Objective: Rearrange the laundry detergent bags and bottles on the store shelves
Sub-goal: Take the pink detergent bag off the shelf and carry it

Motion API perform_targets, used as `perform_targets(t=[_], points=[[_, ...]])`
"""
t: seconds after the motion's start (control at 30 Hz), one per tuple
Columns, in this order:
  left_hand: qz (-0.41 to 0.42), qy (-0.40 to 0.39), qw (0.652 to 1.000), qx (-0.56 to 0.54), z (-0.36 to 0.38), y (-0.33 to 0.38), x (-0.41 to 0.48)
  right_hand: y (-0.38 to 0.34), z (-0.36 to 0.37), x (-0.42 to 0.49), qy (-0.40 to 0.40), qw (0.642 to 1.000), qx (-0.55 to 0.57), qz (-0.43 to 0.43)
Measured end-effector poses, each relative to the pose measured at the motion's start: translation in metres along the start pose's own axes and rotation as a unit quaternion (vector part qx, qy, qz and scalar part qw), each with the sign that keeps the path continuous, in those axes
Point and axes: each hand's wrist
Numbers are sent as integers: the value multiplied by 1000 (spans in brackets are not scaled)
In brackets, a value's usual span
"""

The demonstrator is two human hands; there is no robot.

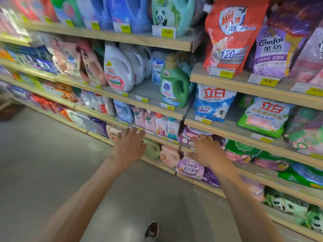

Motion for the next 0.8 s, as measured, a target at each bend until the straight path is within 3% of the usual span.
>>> perform_targets(t=[0.27, 0.57, 0.8], points=[[-104, 52, 991, -62, -22, -120, -34, -121, -24, 31, 23, 997, -17, -70], [-141, 74, 984, -76, -31, -282, -45, -301, -38, 81, 43, 988, -22, -145], [-169, 48, 981, -78, -17, -383, -45, -409, -33, 111, 31, 984, -9, -177]])
Point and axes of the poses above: each hand's wrist, its own x-axis towards the middle knuckle, its own z-axis out of the palm, y = z × x, and after that the axes turned 1 degree about -x, right-handed
